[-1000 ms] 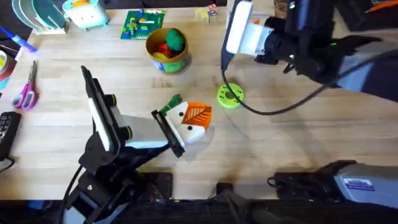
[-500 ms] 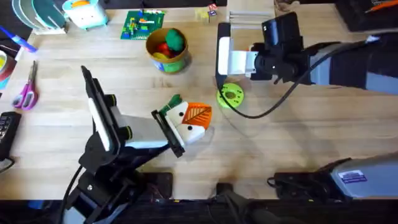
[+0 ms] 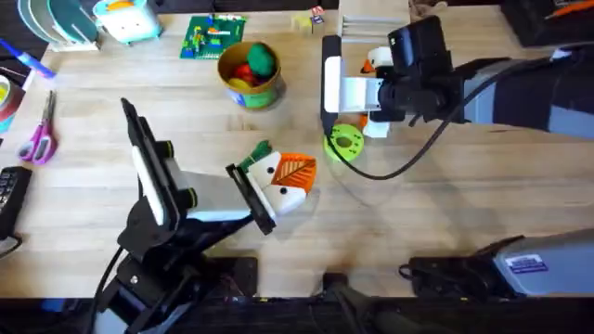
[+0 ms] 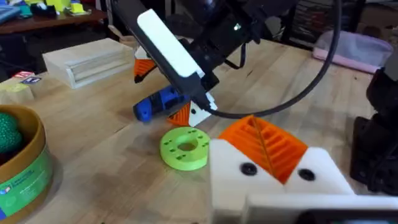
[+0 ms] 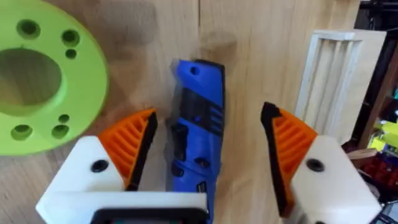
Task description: Pick up the gripper from the table and insert it into the empty holder that is missing its gripper. Then pick up a screw, insert it into the mounting hole, and use the screwdriver to tighten it. Finally, clean up the table by picking up the vegetable and placing it into the bucket.
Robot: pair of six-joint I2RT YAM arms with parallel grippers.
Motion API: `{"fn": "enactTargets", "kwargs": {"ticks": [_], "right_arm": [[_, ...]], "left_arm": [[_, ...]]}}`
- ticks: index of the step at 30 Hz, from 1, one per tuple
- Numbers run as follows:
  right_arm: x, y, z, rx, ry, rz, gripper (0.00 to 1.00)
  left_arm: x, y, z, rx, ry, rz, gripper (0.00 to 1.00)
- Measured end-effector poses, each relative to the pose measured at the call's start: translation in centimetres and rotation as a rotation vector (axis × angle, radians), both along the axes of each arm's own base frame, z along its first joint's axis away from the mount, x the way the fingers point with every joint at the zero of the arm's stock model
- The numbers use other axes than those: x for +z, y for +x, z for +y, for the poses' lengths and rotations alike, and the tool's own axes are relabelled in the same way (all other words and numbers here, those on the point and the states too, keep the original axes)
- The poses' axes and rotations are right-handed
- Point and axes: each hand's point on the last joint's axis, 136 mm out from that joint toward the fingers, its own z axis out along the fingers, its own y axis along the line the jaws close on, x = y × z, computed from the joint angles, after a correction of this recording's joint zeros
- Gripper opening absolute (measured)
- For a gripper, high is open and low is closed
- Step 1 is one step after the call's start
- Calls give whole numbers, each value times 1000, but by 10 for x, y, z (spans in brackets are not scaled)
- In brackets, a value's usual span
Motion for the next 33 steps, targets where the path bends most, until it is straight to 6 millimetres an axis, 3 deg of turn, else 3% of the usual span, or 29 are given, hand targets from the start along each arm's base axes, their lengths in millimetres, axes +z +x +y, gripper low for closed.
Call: {"fn": "enactTargets", "kwargs": {"ticks": [6, 13, 14, 19, 20, 26, 33], "right_arm": [[10, -1, -2, -102, 68, 3, 991], [62, 2, -18, -360, 230, -100, 992], [84, -4, -24, -461, 324, -120, 992], [116, -22, -34, -619, 498, -128, 992], [123, -26, -36, -646, 535, -130, 991], [154, -51, -46, -787, 732, -127, 992], [137, -70, -53, -932, 768, -27, 991]], "left_arm": [[0, 0, 0, 0, 0, 0, 16], [0, 0, 0, 0, 0, 0, 16], [0, 0, 0, 0, 2, -4, 137], [0, 0, 0, 1, 2, -4, 874], [0, 0, 0, 1, 1, -2, 965], [0, 0, 0, 1, 1, -3, 993], [2, 0, 0, 2, -3, -10, 993]]}}
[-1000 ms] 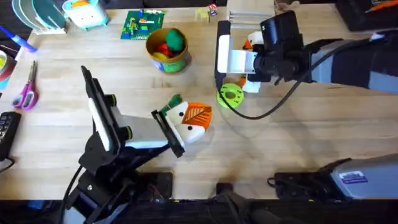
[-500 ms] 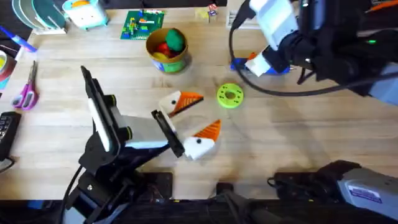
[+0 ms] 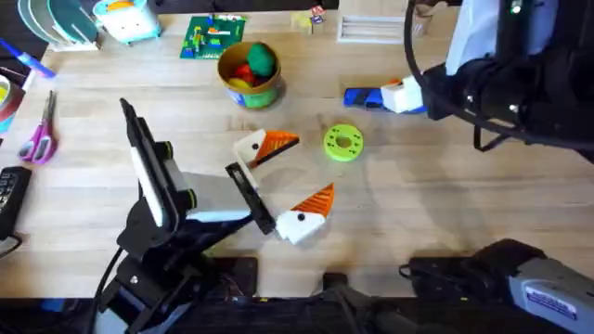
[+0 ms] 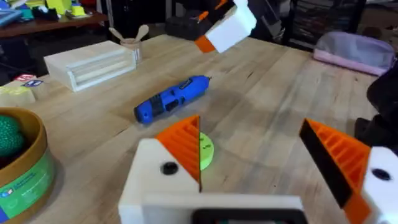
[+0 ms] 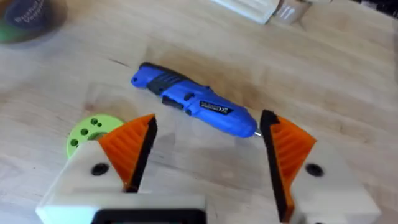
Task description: Pick up the gripper from the table and insert it into the empty holder that is missing its gripper. Then pick up a screw, insert it into the mounting hole, and use the screwdriver to tighten it. Finally, clean up the table by picking up the vegetable and placing it into the bucket.
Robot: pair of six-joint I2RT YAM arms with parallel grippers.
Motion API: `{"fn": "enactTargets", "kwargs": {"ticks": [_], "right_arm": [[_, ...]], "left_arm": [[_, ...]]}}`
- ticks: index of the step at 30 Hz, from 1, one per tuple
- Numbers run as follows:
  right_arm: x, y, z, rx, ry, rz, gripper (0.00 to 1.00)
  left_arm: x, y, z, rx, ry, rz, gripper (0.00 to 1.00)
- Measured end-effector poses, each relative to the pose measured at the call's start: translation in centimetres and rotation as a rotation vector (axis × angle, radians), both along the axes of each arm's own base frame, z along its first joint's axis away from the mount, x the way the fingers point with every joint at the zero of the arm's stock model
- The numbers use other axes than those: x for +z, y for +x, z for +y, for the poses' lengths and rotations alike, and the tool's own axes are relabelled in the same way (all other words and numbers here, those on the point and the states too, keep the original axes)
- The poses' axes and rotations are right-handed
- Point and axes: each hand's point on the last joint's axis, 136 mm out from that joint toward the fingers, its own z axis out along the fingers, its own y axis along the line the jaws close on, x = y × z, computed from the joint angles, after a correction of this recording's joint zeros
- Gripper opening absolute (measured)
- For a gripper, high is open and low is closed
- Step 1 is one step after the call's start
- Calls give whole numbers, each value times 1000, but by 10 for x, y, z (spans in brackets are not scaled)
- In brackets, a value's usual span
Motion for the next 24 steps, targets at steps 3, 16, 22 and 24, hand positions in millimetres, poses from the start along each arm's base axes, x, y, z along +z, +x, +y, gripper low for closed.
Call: {"fn": "enactTargets", "kwargs": {"ticks": [3, 16, 22, 24], "right_arm": [[-6, -5, -2, -32, 24, 36, 991], [-7, -5, -2, -183, 193, 54, 991], [-1, -9, 1, -182, 239, 51, 991], [2, -14, 0, -180, 245, 48, 991]], "left_arm": [[-2, 4, 4, 35, 8, 35, 993], [42, 18, 63, 391, 301, 411, 992], [35, 46, 60, 435, 563, 595, 993], [25, 55, 56, 426, 639, 636, 993]]}}
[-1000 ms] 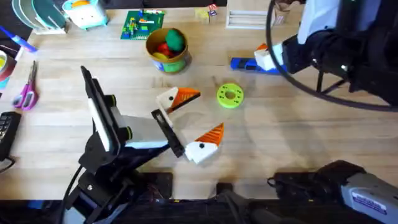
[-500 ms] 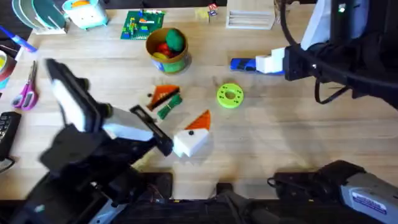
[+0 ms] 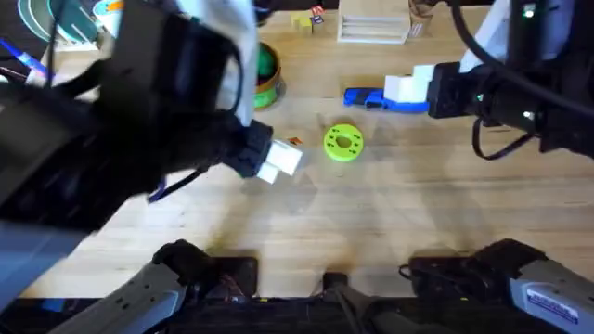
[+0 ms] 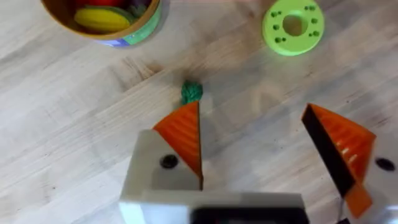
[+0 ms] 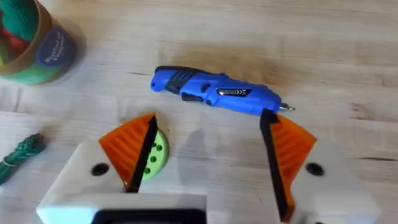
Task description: Pick up the gripper from the table and insert it into the empty holder that is missing its gripper. Then pick up a screw, insert it into the mounting hole, and use the screwdriver to tighten it. Finally, clean up the table by picking up the vegetable and placing it into the bucket.
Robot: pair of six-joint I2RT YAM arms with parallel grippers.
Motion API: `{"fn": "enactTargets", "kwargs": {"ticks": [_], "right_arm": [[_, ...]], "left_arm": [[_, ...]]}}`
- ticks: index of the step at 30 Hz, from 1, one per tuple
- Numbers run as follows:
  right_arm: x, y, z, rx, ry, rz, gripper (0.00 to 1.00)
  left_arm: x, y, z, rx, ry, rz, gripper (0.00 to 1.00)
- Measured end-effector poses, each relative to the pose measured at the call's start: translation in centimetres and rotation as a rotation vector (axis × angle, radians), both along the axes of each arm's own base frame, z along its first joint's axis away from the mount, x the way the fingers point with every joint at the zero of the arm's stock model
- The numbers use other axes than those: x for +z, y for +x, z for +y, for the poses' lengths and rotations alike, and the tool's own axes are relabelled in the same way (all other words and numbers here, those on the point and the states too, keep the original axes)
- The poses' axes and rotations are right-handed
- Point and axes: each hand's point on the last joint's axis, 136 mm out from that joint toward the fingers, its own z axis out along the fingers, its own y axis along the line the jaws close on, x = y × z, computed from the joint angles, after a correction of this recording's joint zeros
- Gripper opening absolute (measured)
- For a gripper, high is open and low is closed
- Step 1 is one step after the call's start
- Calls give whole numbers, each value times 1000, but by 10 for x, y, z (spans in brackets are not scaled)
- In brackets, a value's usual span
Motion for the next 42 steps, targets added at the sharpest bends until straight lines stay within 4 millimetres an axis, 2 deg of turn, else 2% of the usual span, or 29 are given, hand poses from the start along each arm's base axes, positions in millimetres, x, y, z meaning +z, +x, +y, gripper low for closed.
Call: {"fn": "enactTargets", "kwargs": {"ticks": [3, 6, 8, 13, 19, 26, 36, 38, 39, 40, 42], "right_arm": [[4, -6, -2, 0, 5, -5, 991], [5, -13, -5, 1, 4, 3, 991], [5, -17, -6, -1, 2, 10, 991], [5, -23, -9, -4, 2, 19, 991], [3, -27, -11, -4, -3, 32, 991], [7, -29, -11, -4, 2, 21, 991], [7, -29, -11, -4, 2, 21, 992], [7, -29, -11, -4, 2, 21, 992], [7, -29, -11, -4, 2, 21, 991], [7, -29, -11, -4, 2, 21, 991], [7, -29, -11, -4, 2, 21, 991]], "left_arm": [[-23, 3, 1, -9, 90, 107, 993], [-49, -3, 7, -14, 177, 229, 993], [-59, -2, 10, -7, 202, 269, 993], [-73, 18, 23, 39, 221, 291, 993], [-99, 37, 50, 133, 247, 375, 992], [-128, 34, 52, 71, 298, 479, 992], [-159, 32, 52, 27, 341, 573, 992], [-160, 32, 50, 18, 336, 586, 934], [-160, 33, 49, 14, 334, 586, 847], [-160, 34, 49, 12, 336, 585, 748], [-160, 36, 48, 11, 331, 579, 465]]}}
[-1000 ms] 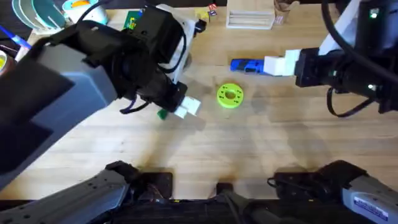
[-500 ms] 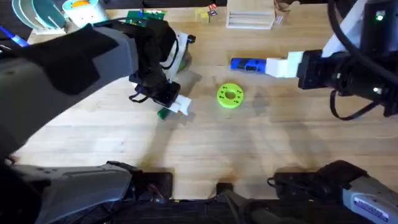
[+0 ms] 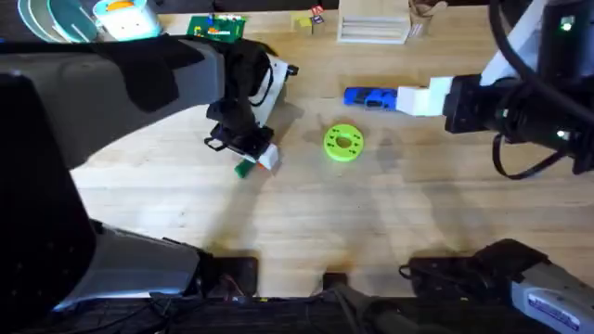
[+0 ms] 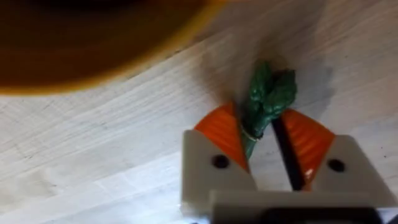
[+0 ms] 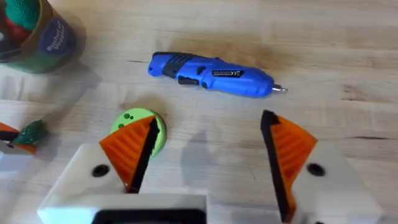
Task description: Pick up the gripper from the table and insert it into the empty holder that is missing its gripper. Then pick up a screw, insert it into the mounting hole, and use the screwdriver to tighten it. Finally, clean up the table by picking up the vegetable and placing it into the bucket.
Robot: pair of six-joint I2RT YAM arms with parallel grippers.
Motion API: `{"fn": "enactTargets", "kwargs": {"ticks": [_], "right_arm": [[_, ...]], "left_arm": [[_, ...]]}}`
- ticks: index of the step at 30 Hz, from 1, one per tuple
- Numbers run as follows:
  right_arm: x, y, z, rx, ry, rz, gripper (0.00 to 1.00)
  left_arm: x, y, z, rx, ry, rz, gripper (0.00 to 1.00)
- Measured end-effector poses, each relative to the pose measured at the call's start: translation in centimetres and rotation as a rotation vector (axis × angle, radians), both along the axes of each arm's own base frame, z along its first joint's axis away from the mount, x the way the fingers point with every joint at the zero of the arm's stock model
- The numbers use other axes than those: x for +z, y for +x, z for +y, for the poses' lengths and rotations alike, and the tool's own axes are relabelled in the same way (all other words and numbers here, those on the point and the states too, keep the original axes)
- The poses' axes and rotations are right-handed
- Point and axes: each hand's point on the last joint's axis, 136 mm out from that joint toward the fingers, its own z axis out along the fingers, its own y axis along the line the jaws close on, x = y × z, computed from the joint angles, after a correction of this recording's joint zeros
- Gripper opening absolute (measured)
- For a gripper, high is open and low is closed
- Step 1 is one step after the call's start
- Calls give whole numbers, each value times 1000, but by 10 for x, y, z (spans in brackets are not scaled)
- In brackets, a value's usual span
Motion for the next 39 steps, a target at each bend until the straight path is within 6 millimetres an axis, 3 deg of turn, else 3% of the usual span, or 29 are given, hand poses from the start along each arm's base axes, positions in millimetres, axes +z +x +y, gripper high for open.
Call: {"fn": "enactTargets", "kwargs": {"ticks": [2, 3, 4, 10, 13, 16, 21, 24, 27, 31, 34, 39], "right_arm": [[0, 0, 0, 0, 0, 0, 992], [0, 0, 0, 0, 0, 0, 991], [0, 0, 0, 0, 0, 0, 991], [0, 0, 0, -2, 2, 0, 991], [0, 0, 0, -2, 2, 1, 991], [0, 0, 0, -2, 2, 0, 991], [0, 0, 0, -2, 2, 0, 992], [0, 0, 0, -2, 2, 0, 992], [0, 0, 0, -2, 2, 0, 992], [0, 0, 0, -2, 2, 0, 992], [0, 0, 0, -2, 2, 0, 993], [0, 0, 0, -2, 2, 0, 991]], "left_arm": [[0, 1, -1, -1, -4, -2, 148], [1, 2, -1, -5, -3, -10, 47], [1, 3, -1, -5, -3, -12, 22], [5, -9, 3, -4, 11, 26, 20], [24, -10, 4, -8, 2, 0, 20], [63, 16, -5, -19, -45, -147, 20], [152, 87, -23, -31, -158, -571, 20], [179, 109, -18, -5, -169, -709, 20], [182, 126, -8, 55, -164, -755, 20], [165, 146, -1, 187, -182, -742, 20], [152, 157, 0, 282, -194, -731, 20], [151, 167, 7, 391, -185, -760, 20]]}}
